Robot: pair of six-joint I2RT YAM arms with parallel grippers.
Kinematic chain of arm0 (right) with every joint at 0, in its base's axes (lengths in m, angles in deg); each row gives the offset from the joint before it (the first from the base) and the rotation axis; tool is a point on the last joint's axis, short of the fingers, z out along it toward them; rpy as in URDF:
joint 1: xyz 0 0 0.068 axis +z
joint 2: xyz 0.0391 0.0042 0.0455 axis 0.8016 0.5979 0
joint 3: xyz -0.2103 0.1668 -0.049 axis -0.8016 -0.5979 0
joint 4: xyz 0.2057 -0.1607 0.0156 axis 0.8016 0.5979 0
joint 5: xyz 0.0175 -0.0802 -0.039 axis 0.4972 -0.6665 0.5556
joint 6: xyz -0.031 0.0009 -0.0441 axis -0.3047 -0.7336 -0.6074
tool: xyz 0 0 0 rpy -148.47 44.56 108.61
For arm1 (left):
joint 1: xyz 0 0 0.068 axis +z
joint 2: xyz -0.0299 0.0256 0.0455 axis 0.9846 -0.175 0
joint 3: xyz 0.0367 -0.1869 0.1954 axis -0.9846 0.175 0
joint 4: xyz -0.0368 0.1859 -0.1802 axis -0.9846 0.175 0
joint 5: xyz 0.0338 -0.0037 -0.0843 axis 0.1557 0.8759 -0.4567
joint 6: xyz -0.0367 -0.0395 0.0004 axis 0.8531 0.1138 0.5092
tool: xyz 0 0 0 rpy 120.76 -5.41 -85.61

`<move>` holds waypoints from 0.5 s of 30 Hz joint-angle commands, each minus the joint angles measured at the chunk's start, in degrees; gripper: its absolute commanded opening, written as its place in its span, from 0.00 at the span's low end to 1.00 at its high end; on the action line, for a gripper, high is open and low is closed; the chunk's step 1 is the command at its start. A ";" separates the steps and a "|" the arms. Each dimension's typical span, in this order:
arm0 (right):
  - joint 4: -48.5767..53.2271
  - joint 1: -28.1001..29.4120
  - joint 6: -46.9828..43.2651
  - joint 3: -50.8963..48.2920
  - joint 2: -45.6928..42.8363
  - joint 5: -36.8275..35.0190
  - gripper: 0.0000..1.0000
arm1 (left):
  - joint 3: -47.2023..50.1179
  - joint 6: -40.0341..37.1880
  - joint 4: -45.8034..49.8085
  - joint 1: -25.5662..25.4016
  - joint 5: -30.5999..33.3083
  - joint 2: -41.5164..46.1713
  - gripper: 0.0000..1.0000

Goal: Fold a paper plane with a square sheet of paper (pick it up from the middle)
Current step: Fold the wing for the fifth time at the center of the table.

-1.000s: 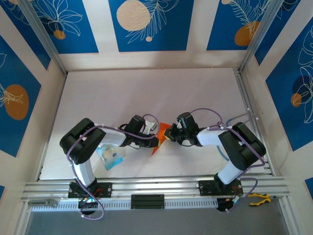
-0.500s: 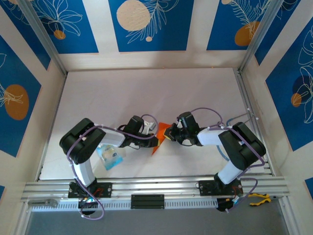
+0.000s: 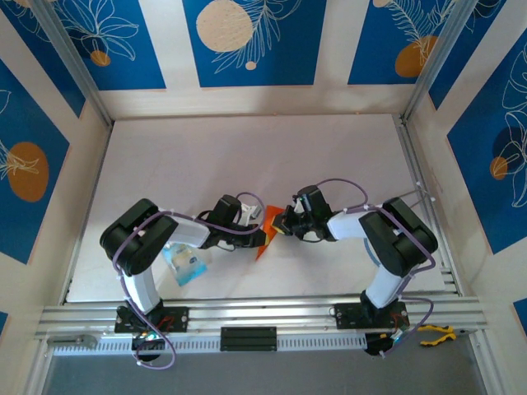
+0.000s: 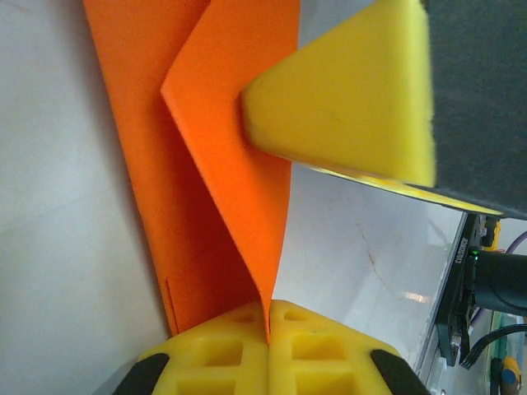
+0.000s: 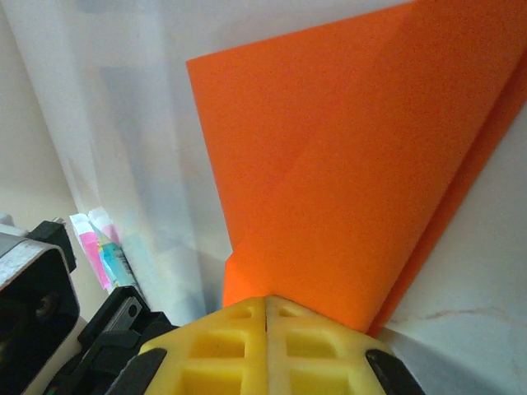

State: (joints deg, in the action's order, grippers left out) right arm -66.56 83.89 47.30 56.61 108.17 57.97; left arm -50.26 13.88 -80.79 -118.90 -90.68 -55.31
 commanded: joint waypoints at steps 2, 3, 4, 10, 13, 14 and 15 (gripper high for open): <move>-1.53 -0.37 -0.40 1.41 2.24 1.72 0.03 | 1.82 -0.22 4.33 1.98 2.27 -0.93 0.00; -1.80 -0.38 -0.15 1.35 2.75 1.79 0.03 | 1.81 -0.30 4.36 1.95 2.12 -0.84 0.00; -2.12 -0.44 0.00 1.32 3.18 1.87 0.03 | 1.83 -0.48 4.33 1.97 1.87 -0.80 0.00; -3.29 -0.46 0.62 1.18 5.06 1.89 0.03 | 1.47 -1.65 5.31 1.98 0.56 0.15 0.12; -2.74 -0.44 0.85 1.18 5.44 1.46 0.03 | 1.42 -1.84 5.97 1.97 0.17 1.25 0.16; -2.59 -0.38 0.85 1.14 5.47 1.35 0.03 | 1.47 -1.82 6.20 1.97 0.06 1.84 0.17; -2.34 -0.38 0.92 1.09 5.46 1.07 0.03 | 1.48 -1.84 6.47 1.89 -0.01 2.46 0.18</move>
State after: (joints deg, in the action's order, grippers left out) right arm -70.72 83.78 47.60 57.30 112.24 59.83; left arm -50.26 13.73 -79.69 -118.53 -91.58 -54.33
